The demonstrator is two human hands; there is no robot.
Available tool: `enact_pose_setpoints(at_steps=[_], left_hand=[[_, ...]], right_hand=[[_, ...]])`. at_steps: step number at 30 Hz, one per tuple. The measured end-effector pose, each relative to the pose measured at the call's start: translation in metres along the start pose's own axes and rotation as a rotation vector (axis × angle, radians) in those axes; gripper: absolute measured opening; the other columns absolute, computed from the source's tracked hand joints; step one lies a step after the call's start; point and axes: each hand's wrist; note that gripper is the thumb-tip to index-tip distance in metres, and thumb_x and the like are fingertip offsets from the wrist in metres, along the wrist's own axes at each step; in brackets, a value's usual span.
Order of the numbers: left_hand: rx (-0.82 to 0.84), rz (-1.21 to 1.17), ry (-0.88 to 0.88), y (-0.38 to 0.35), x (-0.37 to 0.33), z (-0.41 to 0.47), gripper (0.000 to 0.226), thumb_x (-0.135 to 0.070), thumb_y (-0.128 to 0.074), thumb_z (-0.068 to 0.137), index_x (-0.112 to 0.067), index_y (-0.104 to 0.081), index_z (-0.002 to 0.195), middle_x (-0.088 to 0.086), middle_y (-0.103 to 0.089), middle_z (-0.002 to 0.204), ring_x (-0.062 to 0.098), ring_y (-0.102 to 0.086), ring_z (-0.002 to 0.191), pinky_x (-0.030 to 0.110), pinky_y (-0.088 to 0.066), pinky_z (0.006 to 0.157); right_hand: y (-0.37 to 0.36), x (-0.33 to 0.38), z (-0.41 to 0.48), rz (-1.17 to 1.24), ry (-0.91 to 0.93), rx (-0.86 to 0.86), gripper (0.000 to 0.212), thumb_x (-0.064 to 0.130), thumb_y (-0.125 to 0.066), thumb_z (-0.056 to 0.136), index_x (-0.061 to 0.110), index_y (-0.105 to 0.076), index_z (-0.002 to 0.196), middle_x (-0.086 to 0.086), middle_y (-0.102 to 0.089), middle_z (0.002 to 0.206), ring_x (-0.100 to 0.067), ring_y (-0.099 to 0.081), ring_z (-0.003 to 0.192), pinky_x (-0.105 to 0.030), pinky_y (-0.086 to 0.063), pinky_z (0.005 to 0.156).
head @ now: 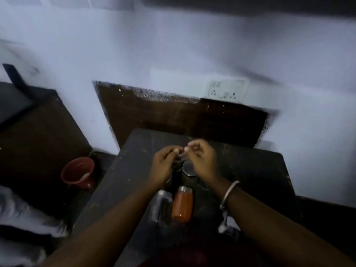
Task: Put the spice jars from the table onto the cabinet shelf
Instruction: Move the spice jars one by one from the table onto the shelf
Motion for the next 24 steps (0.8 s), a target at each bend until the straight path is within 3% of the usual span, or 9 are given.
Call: enact_pose_setpoints(at_steps=[3,6,9,14,17,20,22,24], left_hand=[[-0.003,0.073,0.297,-0.003,0.06,-0.019,0.023,0.004,-0.055,0.095,-0.005,-0.071,0.082,0.012,-0.069,0.082,0.024,-0.064,0.076,0.036,-0.052,0.07],[0.028,0.124,0.505,-0.011,0.1,-0.04,0.022,0.011,-0.053,0.09,-0.005,-0.065,0.082,0.012,-0.061,0.076,0.024,-0.056,0.072,0.036,-0.048,0.073],[0.061,0.054,0.657,-0.012,0.117,-0.058,0.026,0.011,-0.052,0.092,-0.01,-0.063,0.082,0.007,-0.059,0.072,0.018,-0.055,0.064,0.026,-0.044,0.059],[0.116,-0.021,0.693,-0.004,0.118,-0.065,0.011,-0.01,-0.056,0.102,-0.015,-0.063,0.109,0.011,-0.066,0.098,0.025,-0.063,0.091,0.039,-0.054,0.081],[0.14,-0.102,0.757,0.001,0.102,-0.059,0.011,-0.022,-0.051,0.106,-0.022,-0.061,0.108,0.005,-0.068,0.093,0.019,-0.065,0.082,0.03,-0.055,0.068],[0.075,-0.172,0.729,0.004,0.092,-0.05,0.014,-0.026,-0.05,0.106,-0.018,-0.062,0.104,0.005,-0.065,0.089,0.018,-0.063,0.075,0.031,-0.053,0.067],[0.04,-0.244,0.705,0.005,0.091,-0.045,0.015,-0.029,-0.055,0.103,-0.016,-0.062,0.107,0.007,-0.065,0.096,0.02,-0.064,0.081,0.035,-0.054,0.073],[0.097,-0.357,0.702,0.002,0.089,-0.042,0.031,-0.037,-0.063,0.098,-0.016,-0.061,0.121,0.011,-0.069,0.111,0.026,-0.069,0.095,0.042,-0.06,0.083]], right_hand=[[-0.014,-0.075,-0.041,-0.275,-0.264,0.078,0.019,0.02,-0.075,0.087,0.019,-0.064,0.102,-0.004,-0.071,0.098,-0.026,-0.071,0.095,-0.048,-0.059,0.085],[-0.027,-0.12,-0.084,-0.498,-0.55,0.206,0.072,0.045,-0.08,0.077,0.011,-0.049,0.134,-0.014,-0.062,0.132,-0.034,-0.062,0.121,-0.046,-0.052,0.101],[-0.036,-0.138,-0.102,-0.449,-0.774,0.253,0.105,0.051,-0.087,0.069,0.01,-0.03,0.147,-0.016,-0.056,0.141,-0.035,-0.06,0.123,-0.044,-0.05,0.103],[-0.045,-0.139,-0.09,-0.278,-0.902,0.244,0.09,0.04,-0.084,0.076,0.009,-0.035,0.144,-0.016,-0.062,0.128,-0.033,-0.068,0.107,-0.046,-0.061,0.08],[-0.034,-0.132,-0.088,-0.195,-0.912,0.208,0.072,0.03,-0.079,0.084,0.009,-0.041,0.141,-0.015,-0.061,0.131,-0.03,-0.067,0.105,-0.039,-0.059,0.07],[-0.008,-0.113,-0.093,-0.048,-0.897,0.212,0.049,0.029,-0.072,0.09,0.017,-0.046,0.129,-0.015,-0.06,0.131,-0.022,-0.066,0.093,-0.032,-0.054,0.06],[0.012,-0.1,-0.097,0.266,-0.933,0.211,0.048,0.031,-0.07,0.091,0.016,-0.048,0.132,-0.022,-0.06,0.134,-0.028,-0.07,0.094,-0.033,-0.056,0.06],[0.031,-0.088,-0.105,0.746,-0.979,0.241,0.067,0.037,-0.078,0.081,0.012,-0.052,0.137,-0.025,-0.064,0.132,-0.034,-0.073,0.096,-0.036,-0.059,0.063]])
Point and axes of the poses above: each hand's wrist, its own z-axis towards the middle knuckle, its own y-axis out of the back of the hand, x = y × z
